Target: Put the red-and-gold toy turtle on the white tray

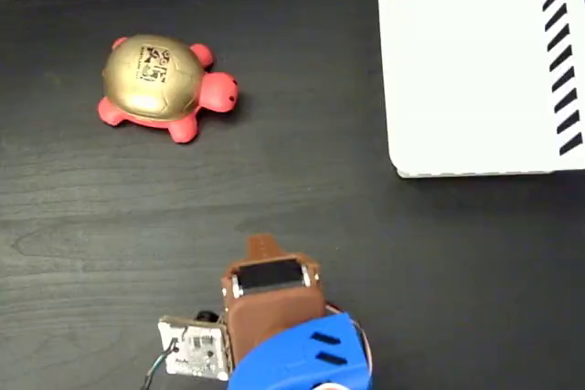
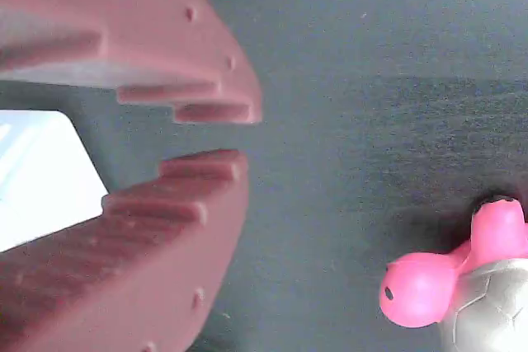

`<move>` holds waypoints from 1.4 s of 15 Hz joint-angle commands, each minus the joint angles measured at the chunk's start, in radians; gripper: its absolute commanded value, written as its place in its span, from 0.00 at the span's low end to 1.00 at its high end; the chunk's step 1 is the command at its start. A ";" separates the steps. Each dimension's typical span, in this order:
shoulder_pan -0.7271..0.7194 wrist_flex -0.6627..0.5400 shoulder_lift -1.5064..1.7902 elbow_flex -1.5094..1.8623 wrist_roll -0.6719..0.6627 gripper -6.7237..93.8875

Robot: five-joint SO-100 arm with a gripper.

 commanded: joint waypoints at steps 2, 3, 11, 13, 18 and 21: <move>-0.015 0.009 0.003 -0.008 0.009 0.07; -0.015 0.009 0.003 -0.008 0.009 0.07; -0.037 0.009 0.005 -0.008 -0.012 0.07; -0.048 0.009 0.005 -0.008 -0.023 0.07; -0.046 -0.091 -0.100 -0.014 0.109 0.07; -0.037 -0.144 -0.291 -0.196 0.118 0.07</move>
